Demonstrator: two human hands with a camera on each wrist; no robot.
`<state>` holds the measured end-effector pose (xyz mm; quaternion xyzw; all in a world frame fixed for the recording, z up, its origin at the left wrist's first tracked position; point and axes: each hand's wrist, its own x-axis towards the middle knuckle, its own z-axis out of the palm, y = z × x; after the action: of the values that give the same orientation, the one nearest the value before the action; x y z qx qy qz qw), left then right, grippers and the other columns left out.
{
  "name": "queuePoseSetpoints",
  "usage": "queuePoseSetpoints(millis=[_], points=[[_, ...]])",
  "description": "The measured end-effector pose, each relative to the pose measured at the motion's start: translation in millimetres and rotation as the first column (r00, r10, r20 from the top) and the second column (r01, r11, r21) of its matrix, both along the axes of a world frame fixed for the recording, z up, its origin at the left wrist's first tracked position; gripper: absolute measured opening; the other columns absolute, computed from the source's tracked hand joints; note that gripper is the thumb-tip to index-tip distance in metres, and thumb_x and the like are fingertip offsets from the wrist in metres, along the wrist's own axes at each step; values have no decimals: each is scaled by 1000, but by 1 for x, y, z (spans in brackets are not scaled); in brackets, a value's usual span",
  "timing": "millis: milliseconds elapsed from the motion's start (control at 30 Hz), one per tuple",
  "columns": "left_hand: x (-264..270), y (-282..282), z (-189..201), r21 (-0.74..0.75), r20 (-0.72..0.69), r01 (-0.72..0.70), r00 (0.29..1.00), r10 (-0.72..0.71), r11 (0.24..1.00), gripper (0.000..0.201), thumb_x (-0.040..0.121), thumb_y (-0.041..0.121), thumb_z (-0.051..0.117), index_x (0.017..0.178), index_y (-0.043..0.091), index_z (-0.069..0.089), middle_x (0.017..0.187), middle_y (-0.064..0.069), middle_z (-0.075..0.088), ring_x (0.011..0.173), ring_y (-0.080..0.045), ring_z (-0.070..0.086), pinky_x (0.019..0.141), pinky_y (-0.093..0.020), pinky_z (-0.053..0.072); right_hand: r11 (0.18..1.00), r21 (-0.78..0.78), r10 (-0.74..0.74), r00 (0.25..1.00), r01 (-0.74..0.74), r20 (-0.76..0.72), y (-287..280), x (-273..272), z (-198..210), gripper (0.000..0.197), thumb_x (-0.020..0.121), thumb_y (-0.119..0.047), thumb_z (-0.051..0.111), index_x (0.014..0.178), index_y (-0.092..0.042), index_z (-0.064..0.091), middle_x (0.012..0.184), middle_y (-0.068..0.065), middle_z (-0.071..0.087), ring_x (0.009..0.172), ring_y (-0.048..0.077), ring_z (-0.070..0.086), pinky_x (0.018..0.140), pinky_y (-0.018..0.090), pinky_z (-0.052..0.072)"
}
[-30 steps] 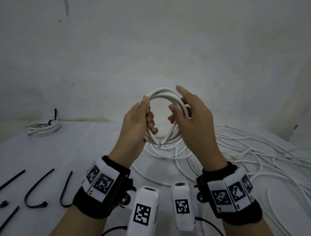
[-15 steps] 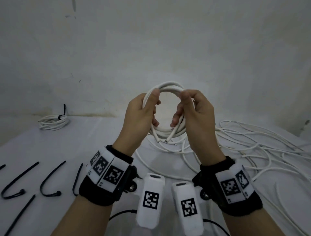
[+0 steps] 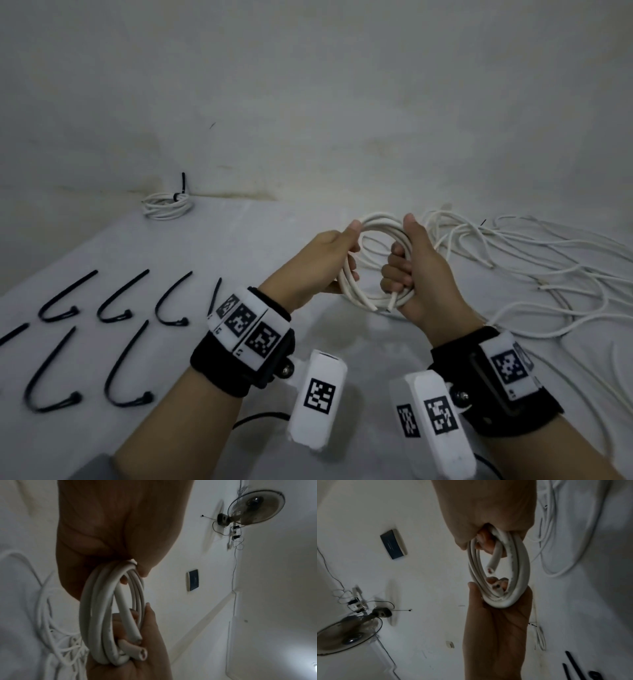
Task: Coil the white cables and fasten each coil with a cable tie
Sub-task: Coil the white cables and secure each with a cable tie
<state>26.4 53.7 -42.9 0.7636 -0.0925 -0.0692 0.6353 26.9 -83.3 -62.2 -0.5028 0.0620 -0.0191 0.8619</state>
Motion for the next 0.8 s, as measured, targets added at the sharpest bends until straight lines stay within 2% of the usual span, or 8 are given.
queuePoseSetpoints(millis=[133,267,367,467,533,600,700,800], points=[[-6,23,-6,145,-19,21,1000,-19,989,46,97,51,34,98,13,61,80,-1,56,73,-13,58,75,-25,52,999,2,40,999,-40,-29,9,-1,-12,47,91,-47,54,61,-14,40,44,-4,21,32,7,20,32,17,22],[2,68,7,329,27,-155,988,155,931,48,95,52,36,105,11,59,91,-3,56,79,-14,57,76,-29,50,996,40,80,996,-78,-31,10,1,-15,46,91,-48,52,62,-14,40,45,-5,19,31,7,21,30,17,22],[13,108,11,630,32,-237,960,279,740,50,96,50,40,105,3,54,96,-10,58,81,-20,59,78,-35,53,994,57,98,995,-96,-26,9,3,-17,47,92,-48,52,62,-14,40,42,-6,21,30,6,21,30,16,23],[17,128,2,883,-40,-116,947,317,455,55,96,47,43,108,-5,55,91,-12,59,85,-27,60,86,-35,50,991,70,113,993,-111,-28,9,4,-19,47,91,-49,52,62,-14,41,43,-6,21,31,6,22,30,16,23],[18,130,-8,941,-70,-35,953,295,337,44,97,41,46,105,-1,56,81,-7,54,77,-25,56,75,-30,44,990,71,123,992,-121,-25,8,4,-21,46,90,-49,53,62,-14,41,43,-6,22,31,6,22,30,16,24],[21,132,-17,959,-80,-4,955,286,283,36,97,35,51,89,1,59,69,-3,50,65,-19,49,62,-26,40,988,75,133,991,-132,-16,7,3,-22,46,90,-49,54,62,-14,42,43,-6,22,31,6,22,31,17,25],[26,138,-28,977,-64,5,960,271,212,43,92,34,59,59,10,45,58,0,45,52,-12,43,46,-20,32,988,79,135,991,-133,-13,6,3,-21,46,90,-50,54,63,-14,42,42,-6,22,31,6,23,31,17,25],[28,144,-35,982,-33,-18,964,264,190,39,84,36,68,62,11,48,61,0,51,66,-20,53,47,-18,34,990,74,123,992,-121,-18,5,4,-20,46,89,-50,55,63,-14,42,42,-6,23,31,6,23,31,16,24]])
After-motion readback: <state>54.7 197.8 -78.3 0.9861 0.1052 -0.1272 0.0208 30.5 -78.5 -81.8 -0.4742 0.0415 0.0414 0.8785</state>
